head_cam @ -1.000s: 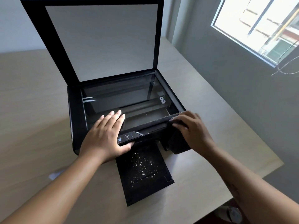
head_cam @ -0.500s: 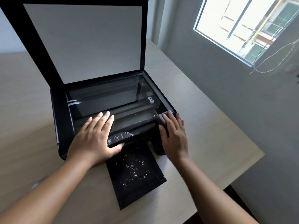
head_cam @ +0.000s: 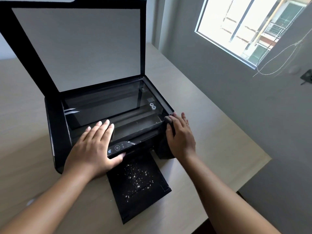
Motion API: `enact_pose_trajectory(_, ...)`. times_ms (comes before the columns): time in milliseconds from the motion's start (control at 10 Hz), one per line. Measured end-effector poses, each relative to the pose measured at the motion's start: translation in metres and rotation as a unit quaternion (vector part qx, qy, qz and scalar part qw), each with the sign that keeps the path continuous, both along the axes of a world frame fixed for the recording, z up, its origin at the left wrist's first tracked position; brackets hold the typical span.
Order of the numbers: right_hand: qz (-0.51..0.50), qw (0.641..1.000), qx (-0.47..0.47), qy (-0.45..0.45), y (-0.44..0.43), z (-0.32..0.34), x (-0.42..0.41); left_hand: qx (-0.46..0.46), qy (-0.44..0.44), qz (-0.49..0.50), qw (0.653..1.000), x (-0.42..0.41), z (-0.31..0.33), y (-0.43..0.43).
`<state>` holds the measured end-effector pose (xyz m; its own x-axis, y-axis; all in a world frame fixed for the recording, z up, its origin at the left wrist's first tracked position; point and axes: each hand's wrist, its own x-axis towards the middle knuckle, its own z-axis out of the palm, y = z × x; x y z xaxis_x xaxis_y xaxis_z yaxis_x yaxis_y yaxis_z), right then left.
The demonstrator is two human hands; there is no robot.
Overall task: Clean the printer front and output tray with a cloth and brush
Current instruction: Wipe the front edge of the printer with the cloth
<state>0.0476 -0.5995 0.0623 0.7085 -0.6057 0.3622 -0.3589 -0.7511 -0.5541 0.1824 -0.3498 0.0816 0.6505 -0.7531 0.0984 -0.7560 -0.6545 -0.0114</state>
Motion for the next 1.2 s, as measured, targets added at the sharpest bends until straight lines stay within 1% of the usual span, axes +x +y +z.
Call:
enact_pose_trajectory(100, 0.100, 0.992, -0.074, 0.003, 0.016, -0.005, -0.002, 0.001, 0.004, 0.000, 1.000, -0.001, 0.001, -0.001)
enact_pose_trajectory(200, 0.087, 0.993, -0.081, 0.010, 0.014, -0.005, -0.004, -0.001, 0.009, 0.002, 1.000, -0.001, 0.003, -0.001)
enact_pose_trajectory(300, 0.021, 0.999, -0.033, 0.001, 0.046, -0.002, 0.008, 0.003, 0.007, 0.002, 1.000, -0.002, 0.003, 0.000)
enact_pose_trajectory(400, 0.105, 0.989, -0.099, 0.025, 0.035, -0.001, 0.005, -0.005, 0.012, 0.002, 1.000, -0.002, 0.004, 0.000)
enact_pose_trajectory(500, 0.023, 0.999, -0.042, 0.006, 0.026, 0.005, 0.007, -0.002, 0.012, 0.002, 1.000, -0.003, 0.005, 0.000)
enact_pose_trajectory(600, 0.098, 0.994, -0.056, 0.018, 0.051, 0.001, 0.013, 0.000, 0.016, 0.002, 1.000, -0.003, 0.006, 0.000)
enact_pose_trajectory(700, 0.154, 0.980, -0.118, 0.040, 0.033, 0.000, 0.005, -0.002, 0.020, 0.000, 1.000, -0.002, 0.007, 0.000)
enact_pose_trajectory(800, 0.071, 0.995, -0.070, 0.027, 0.052, 0.000, 0.006, -0.016, 0.030, -0.001, 0.999, -0.002, 0.006, 0.000)
enact_pose_trajectory(900, 0.172, 0.981, -0.077, 0.032, 0.084, -0.003, 0.015, -0.046, 0.055, -0.017, 0.997, 0.001, 0.006, 0.000)
enact_pose_trajectory(1000, 0.166, 0.978, -0.114, 0.049, 0.066, -0.001, 0.012, -0.042, 0.098, -0.034, 0.994, 0.011, 0.011, 0.016)
enact_pose_trajectory(1100, 0.068, 0.996, -0.053, 0.017, 0.072, -0.002, 0.012, 0.005, 0.065, 0.007, 0.998, 0.022, 0.015, 0.043)
enact_pose_trajectory(1200, 0.119, 0.991, -0.065, 0.013, 0.108, -0.004, 0.024, 0.000, 0.078, 0.001, 0.997, 0.025, 0.014, 0.055)
